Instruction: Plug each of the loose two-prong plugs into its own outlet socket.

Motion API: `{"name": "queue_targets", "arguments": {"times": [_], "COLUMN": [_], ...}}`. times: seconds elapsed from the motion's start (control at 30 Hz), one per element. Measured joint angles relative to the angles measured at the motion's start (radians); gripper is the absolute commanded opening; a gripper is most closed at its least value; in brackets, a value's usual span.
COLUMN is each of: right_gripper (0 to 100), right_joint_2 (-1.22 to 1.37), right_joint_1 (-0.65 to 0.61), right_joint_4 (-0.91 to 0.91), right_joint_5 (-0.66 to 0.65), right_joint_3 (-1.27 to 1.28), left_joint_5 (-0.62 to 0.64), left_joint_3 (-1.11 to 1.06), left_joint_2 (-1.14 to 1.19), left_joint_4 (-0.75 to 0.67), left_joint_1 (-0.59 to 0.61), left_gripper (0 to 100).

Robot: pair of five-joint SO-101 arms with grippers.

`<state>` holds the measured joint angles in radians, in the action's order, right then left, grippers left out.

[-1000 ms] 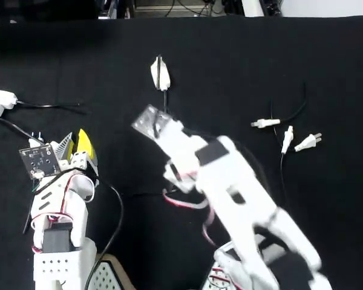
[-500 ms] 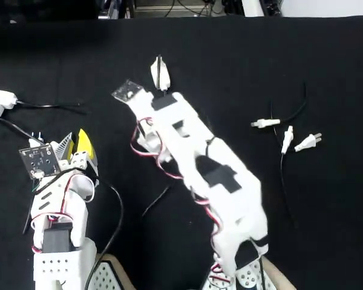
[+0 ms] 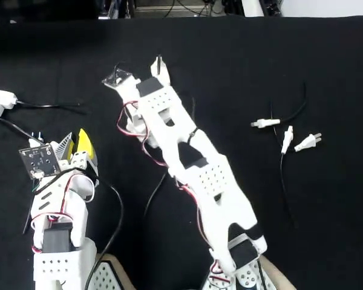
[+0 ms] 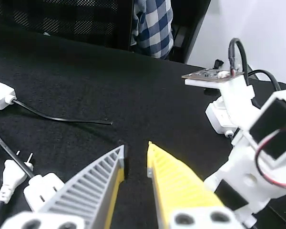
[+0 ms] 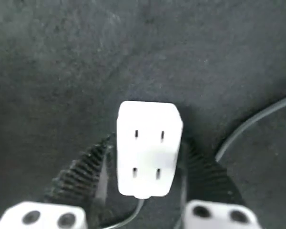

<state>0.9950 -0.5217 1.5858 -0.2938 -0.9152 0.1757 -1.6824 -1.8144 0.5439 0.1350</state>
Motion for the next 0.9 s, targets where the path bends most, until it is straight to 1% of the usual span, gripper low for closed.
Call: {"name": "queue_targets", "arguments": {"times": [0.13,0.2,0.4,0.5,0.6,0.77,0.87,0.9], "right_gripper": [30.6,31.2,30.8,30.8,30.8,30.8,30.8,30.8], "right_joint_2": [0.006,0.006,0.0,-0.04,-0.112,-0.239,-0.304,-0.324], "right_joint_1": [0.0,0.006,0.089,0.192,0.353,0.58,0.664,0.683], "right_joint_4": [0.126,0.152,0.155,0.157,0.157,0.157,0.157,0.155], "right_joint_5": [0.003,0.003,0.015,0.08,0.104,0.109,0.083,0.072], "right_joint_3": [-0.199,-0.293,-0.348,-0.345,-0.288,-0.06,0.103,0.157], "left_joint_5": [0.0,0.0,0.0,0.0,0.0,0.0,-0.012,-0.048], "left_joint_3": [0.0,0.0,0.0,0.0,0.0,0.0,0.0,0.0], "left_joint_2": [0.0,0.0,0.0,0.0,0.0,0.0,0.0,0.0], "left_joint_4": [0.0,0.0,0.0,0.0,0.0,0.0,0.003,0.005], "left_joint_1": [0.0,0.0,0.0,0.0,0.0,0.0,0.0,0.0], "left_gripper": [10,10,10,10,10,10,14,16]}}
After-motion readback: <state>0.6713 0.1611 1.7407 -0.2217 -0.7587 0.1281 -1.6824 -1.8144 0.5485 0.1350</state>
